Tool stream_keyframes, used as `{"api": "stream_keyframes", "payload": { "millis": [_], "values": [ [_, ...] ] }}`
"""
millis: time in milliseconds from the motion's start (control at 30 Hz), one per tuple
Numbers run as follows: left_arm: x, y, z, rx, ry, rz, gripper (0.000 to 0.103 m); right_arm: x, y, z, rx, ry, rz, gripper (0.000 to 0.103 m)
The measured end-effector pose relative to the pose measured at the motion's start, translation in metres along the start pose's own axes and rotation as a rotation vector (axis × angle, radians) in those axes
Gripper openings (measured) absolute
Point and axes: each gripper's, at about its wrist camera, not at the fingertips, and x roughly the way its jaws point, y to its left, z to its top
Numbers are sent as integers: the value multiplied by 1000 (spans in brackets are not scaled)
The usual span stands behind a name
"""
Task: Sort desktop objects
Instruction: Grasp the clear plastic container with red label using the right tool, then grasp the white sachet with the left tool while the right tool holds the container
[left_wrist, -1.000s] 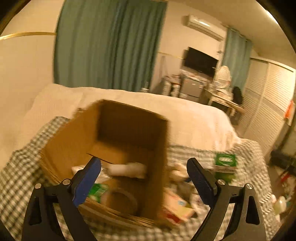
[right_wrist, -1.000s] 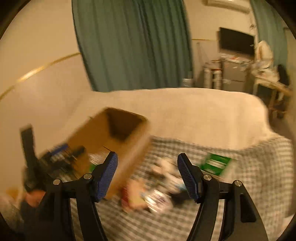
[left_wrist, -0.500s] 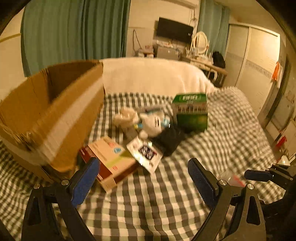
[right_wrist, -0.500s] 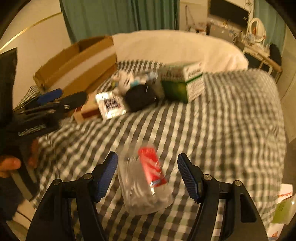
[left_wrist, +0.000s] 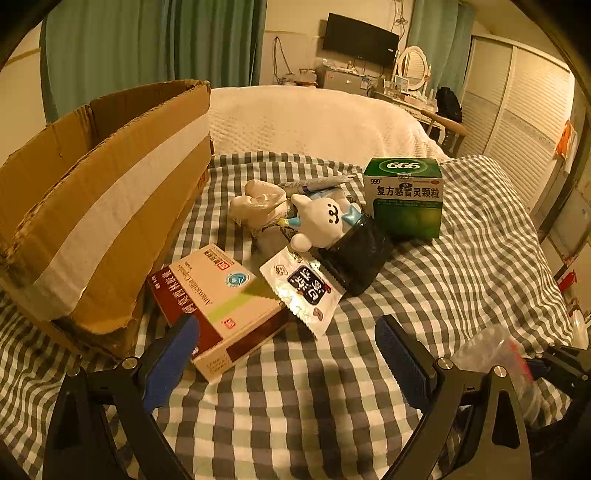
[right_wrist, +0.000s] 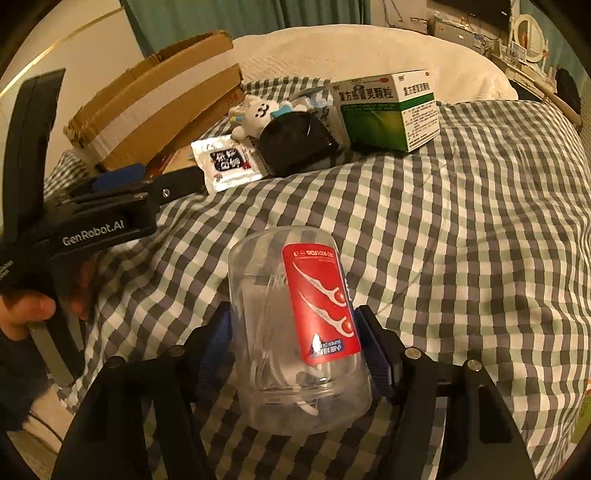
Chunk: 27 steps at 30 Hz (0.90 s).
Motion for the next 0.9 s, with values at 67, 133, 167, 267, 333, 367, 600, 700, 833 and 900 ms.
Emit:
{"api": "stream_keyframes", "payload": {
  "millis": [67, 133, 167, 267, 333, 367, 600, 700, 833, 900],
  "values": [
    [5, -3, 5, 12, 8, -6, 98, -6, -7, 4, 32, -33, 8, 65],
    [10, -6, 10, 28, 10, -8, 98, -10, -14, 10, 53, -49, 18, 65],
    [14, -9, 13, 42, 16, -15, 98, -11, -17, 13, 59, -58, 17, 65],
    [29, -11, 18, 55, 52, -16, 98, -11, -25, 22, 72, -74, 21, 65],
    [42, -8, 22, 48, 88, -16, 98, -10, -30, 30, 71, -78, 22, 65],
    [47, -8, 23, 45, 101, -10, 98, -8, -31, 34, 69, -81, 18, 65],
    [56, -12, 27, 93, 88, -32, 67, 2, -47, 38, 130, -74, 67, 66],
    [56, -12, 25, 103, 89, -72, 40, 8, -54, 35, 163, -60, 64, 66],
    [52, -4, 23, 74, 76, -99, 21, 10, -54, 35, 173, -59, 65, 66],
    [48, -1, 23, 58, 67, -123, 17, 11, -54, 35, 172, -54, 63, 66]
  ]
}}
